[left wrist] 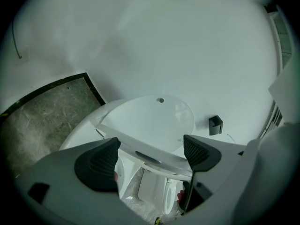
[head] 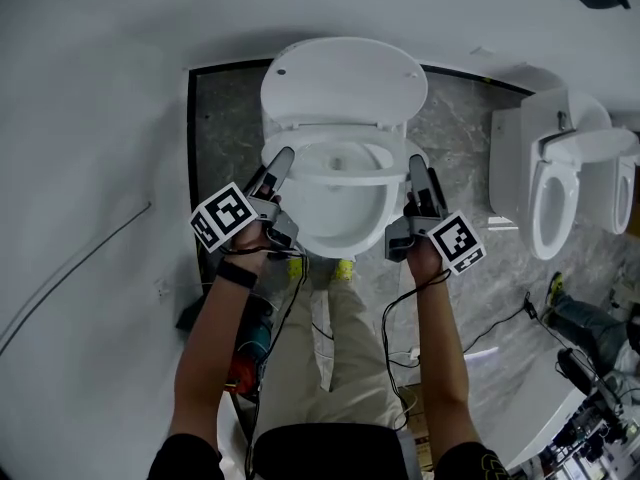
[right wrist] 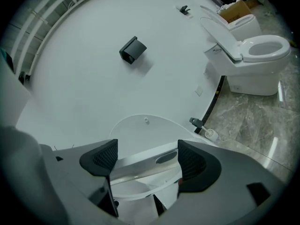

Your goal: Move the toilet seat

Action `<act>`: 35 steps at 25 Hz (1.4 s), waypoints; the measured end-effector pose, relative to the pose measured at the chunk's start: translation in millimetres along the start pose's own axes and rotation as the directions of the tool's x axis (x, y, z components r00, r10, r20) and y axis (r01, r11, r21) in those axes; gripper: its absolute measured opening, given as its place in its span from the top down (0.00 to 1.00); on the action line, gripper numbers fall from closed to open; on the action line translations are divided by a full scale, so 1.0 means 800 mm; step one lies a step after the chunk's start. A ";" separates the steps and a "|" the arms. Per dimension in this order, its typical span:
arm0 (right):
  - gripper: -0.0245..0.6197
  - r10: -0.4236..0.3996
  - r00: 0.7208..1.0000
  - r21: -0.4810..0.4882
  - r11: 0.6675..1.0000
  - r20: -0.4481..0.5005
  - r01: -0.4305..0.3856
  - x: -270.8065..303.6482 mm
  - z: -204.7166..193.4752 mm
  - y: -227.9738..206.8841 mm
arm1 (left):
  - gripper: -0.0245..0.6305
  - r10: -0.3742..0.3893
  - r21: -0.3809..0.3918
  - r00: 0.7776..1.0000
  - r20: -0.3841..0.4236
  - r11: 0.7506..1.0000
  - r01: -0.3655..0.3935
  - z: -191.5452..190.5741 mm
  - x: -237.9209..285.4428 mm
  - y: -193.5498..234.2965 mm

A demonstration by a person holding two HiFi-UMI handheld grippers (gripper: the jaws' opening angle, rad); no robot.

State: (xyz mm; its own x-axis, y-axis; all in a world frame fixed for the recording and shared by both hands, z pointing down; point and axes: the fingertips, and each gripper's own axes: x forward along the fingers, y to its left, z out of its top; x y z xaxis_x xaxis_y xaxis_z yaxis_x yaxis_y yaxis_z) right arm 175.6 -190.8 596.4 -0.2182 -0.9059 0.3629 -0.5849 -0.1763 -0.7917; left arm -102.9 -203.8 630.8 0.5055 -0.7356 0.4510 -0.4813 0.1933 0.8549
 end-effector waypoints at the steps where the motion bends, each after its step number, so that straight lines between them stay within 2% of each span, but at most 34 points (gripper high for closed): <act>1: 0.32 0.005 1.000 0.002 1.000 0.003 -0.005 0.001 0.002 0.002 | 0.30 -0.001 -0.006 1.000 0.005 1.000 0.001 0.003 0.001 -0.002; 12: 0.33 0.022 1.000 0.034 0.999 0.010 -0.022 0.054 0.036 0.021 | 0.30 0.025 -0.090 0.999 0.037 0.996 -0.022 0.050 0.040 -0.022; 17: 0.33 0.031 1.000 0.034 0.999 0.001 -0.031 0.083 0.052 0.031 | 0.30 0.003 -0.105 1.000 0.001 0.994 -0.003 0.073 0.064 -0.036; 25: 0.34 0.051 0.998 0.015 0.999 -0.023 -0.050 0.125 0.072 0.036 | 0.30 0.000 -0.134 1.000 0.029 0.991 0.003 0.101 0.097 -0.044; 26: 0.35 0.058 0.998 0.008 0.998 -0.029 -0.058 0.133 0.077 0.037 | 0.30 -0.015 -0.129 1.000 0.016 0.991 0.017 0.105 0.106 -0.046; 28: 0.49 0.068 0.997 -0.011 0.998 -0.042 -0.068 0.148 0.084 0.037 | 0.31 -0.044 -0.118 0.999 -0.017 0.992 0.041 0.112 0.123 -0.050; 29: 0.52 0.069 0.997 -0.019 0.997 -0.045 -0.069 0.154 0.086 0.038 | 0.31 -0.052 -0.113 0.998 -0.031 0.992 0.049 0.113 0.127 -0.050; 35: 0.53 0.051 0.997 -0.068 0.996 -0.055 -0.055 0.177 0.089 0.050 | 0.31 -0.114 -0.074 0.991 -0.076 0.991 0.108 0.117 0.132 -0.062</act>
State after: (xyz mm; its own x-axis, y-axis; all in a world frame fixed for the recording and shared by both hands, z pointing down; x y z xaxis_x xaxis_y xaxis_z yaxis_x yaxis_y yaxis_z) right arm 176.5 -353.4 581.2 -0.2904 -0.8913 0.3482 -0.6240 -0.0995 -0.7751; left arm -92.5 -351.8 612.2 0.6101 -0.7011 0.3691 -0.3692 0.1606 0.9154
